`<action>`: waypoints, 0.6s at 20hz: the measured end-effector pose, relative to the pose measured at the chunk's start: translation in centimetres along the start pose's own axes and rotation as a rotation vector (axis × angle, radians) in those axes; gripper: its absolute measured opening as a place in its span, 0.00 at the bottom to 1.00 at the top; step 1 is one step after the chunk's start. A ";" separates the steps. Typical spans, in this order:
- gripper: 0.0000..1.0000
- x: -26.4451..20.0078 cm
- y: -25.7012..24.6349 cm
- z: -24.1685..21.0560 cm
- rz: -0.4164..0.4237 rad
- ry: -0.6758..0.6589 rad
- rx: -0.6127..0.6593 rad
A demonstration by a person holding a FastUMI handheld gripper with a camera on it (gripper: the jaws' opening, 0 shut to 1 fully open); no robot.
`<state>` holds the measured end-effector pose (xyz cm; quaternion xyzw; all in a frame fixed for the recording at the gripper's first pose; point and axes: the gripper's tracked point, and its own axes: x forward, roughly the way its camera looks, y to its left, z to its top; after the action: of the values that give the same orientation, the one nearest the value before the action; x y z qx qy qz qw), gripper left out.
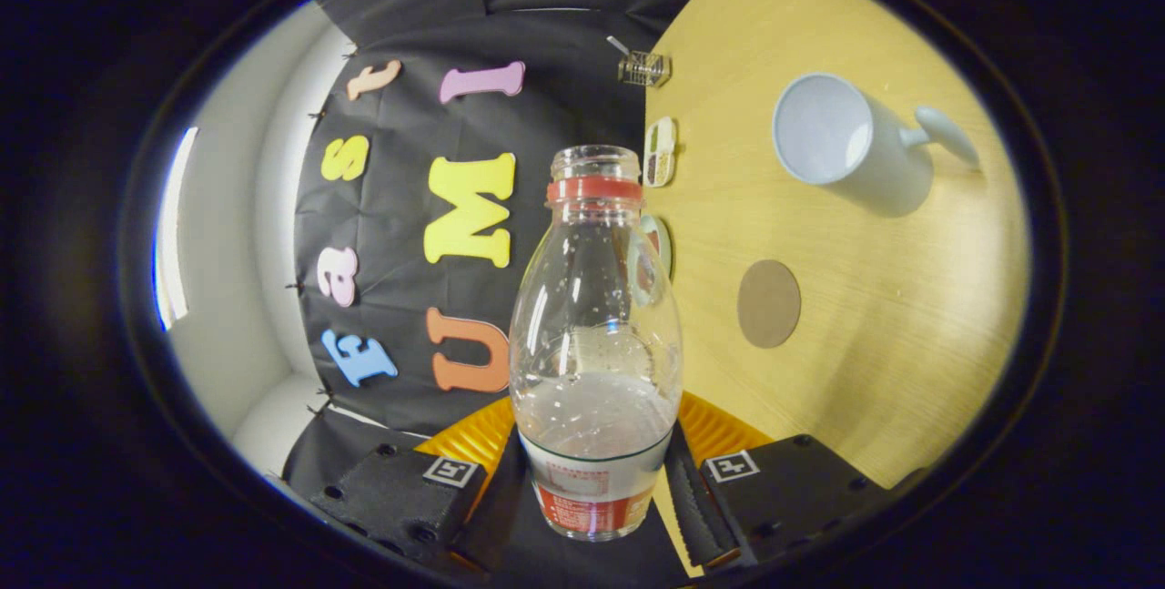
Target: Take the bottle from table, then pour the juice into the cup, finally place the bottle on the coaster
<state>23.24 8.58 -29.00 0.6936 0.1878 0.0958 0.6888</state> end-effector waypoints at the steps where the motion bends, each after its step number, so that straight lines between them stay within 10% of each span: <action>1: 0.76 0.1 -0.1 0.0 0.001 0.006 0.023; 12: 0.76 0.8 -0.1 1.1 0.020 0.050 0.090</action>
<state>24.35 7.90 -29.28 0.7233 0.2019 0.1114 0.6509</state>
